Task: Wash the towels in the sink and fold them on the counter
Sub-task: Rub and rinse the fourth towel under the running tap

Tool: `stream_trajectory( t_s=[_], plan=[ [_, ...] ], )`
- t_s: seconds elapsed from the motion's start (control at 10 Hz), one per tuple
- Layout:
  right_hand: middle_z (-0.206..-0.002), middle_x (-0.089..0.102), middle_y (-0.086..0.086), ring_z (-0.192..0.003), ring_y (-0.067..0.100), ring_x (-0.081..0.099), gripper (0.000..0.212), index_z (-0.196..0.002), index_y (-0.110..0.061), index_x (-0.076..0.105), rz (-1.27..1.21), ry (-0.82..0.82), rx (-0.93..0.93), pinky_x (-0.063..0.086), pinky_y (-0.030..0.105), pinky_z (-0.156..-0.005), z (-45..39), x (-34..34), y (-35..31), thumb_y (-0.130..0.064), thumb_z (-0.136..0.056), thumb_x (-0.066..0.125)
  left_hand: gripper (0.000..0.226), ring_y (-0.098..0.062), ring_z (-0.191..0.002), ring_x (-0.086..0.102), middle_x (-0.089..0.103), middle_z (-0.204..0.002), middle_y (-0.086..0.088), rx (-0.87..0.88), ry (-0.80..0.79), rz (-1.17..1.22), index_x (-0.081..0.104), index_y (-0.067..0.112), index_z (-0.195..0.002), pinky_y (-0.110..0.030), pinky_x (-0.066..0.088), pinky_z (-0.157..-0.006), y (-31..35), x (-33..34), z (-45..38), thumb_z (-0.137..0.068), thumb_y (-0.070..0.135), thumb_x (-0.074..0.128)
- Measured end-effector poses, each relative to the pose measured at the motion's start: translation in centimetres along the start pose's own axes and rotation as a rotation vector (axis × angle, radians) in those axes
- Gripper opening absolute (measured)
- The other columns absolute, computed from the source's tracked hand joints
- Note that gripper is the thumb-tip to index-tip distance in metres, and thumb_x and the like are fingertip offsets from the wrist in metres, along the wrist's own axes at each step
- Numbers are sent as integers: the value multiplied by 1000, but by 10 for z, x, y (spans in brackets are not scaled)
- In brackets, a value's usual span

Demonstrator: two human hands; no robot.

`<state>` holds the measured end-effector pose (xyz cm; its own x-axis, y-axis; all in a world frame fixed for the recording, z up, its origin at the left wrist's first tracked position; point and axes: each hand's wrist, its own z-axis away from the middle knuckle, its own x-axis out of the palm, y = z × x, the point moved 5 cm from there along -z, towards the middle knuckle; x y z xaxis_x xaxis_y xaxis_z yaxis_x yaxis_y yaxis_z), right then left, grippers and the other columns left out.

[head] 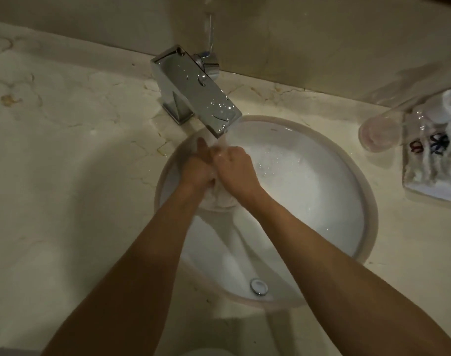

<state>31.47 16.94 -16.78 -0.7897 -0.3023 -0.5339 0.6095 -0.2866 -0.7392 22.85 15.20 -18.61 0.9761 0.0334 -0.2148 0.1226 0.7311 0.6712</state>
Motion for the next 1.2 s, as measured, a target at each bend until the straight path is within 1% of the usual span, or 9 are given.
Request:
stream_trajectory(
  t_s=[0.2, 0.3, 0.5, 0.7, 0.8, 0.9, 1.0, 1.1, 1.2],
  plan=[
    [-98, 64, 11, -78, 25, 54, 43, -103, -11, 63, 78, 126, 267, 36, 30, -67, -28, -2, 19, -46, -103, 37, 60, -25, -122, 56, 60, -128, -17, 2, 48, 38, 59, -1, -127, -28, 42, -93, 2, 5, 12, -108, 43, 21],
    [-93, 64, 9, -90, 30, 62, 45, -104, -11, 67, 158, 63, 121, 44, 34, -75, -6, 17, 2, -48, -101, 42, 46, -33, -127, 54, 53, -140, -21, -11, -20, 221, 48, -2, -138, -25, 49, -76, -6, -7, 6, -110, 26, 26],
    [-93, 51, 10, -81, 27, 51, 35, -91, -12, 58, -26, 131, 320, 38, 32, -71, -26, -22, 14, -28, -104, 30, 46, -29, -109, 60, 63, -115, -21, 55, 44, 87, 60, -4, -120, -34, 46, -94, -7, 6, 13, -108, 27, 29],
    [-93, 68, 12, -89, 29, 65, 75, -84, -18, 62, -462, 172, 398, 52, 44, -93, 42, 3, 53, -83, -86, 25, 43, -27, -109, 61, 63, -113, -21, 56, 79, 59, 60, -1, -120, -28, 41, -71, 1, 8, 13, -108, 32, 35],
    [-111, 71, 24, -102, 36, 70, 37, -114, 0, 68, -987, 48, 634, 58, 42, -90, 65, 8, 91, -27, -102, 47, 35, -32, -107, 61, 64, -103, -15, 60, 50, -129, 65, 6, -108, -28, 40, -76, -11, 15, 35, -104, 29, 39],
    [-135, 57, 32, -120, 42, 61, 69, -132, 10, 56, -1405, -140, 695, 47, 53, -105, 84, 7, 106, 4, -67, 79, 24, -31, -95, 66, 69, -98, -14, -119, 36, 128, 66, 6, -99, -32, 50, -73, -51, 10, 41, -95, 26, 54],
    [-144, 49, 28, -134, 42, 48, 62, -140, 7, 50, -1524, -192, 717, 34, 53, -116, 85, -4, 104, -8, -80, 58, 38, -43, -114, 62, 63, -119, -33, -289, -131, 644, 66, -7, -104, -51, 47, -103, -73, 7, 44, -72, 13, 57],
    [-142, 53, 26, -136, 36, 48, 60, -139, 2, 53, -1325, -232, 700, 32, 45, -117, 71, -15, 88, -41, -98, 48, 51, -35, -120, 58, 62, -126, -22, -427, -365, 869, 60, -4, -127, -46, 39, -111, -69, 12, 45, -81, 17, 55],
    [-112, 73, 16, -104, 23, 70, 45, -116, -2, 69, -767, -188, 433, 53, 32, -88, 58, -29, 47, -41, -101, 52, 50, -26, -97, 67, 68, -107, -16, -385, -418, 767, 62, 3, -126, -34, 54, -88, -46, 17, 41, -90, 38, 61]
  ],
)
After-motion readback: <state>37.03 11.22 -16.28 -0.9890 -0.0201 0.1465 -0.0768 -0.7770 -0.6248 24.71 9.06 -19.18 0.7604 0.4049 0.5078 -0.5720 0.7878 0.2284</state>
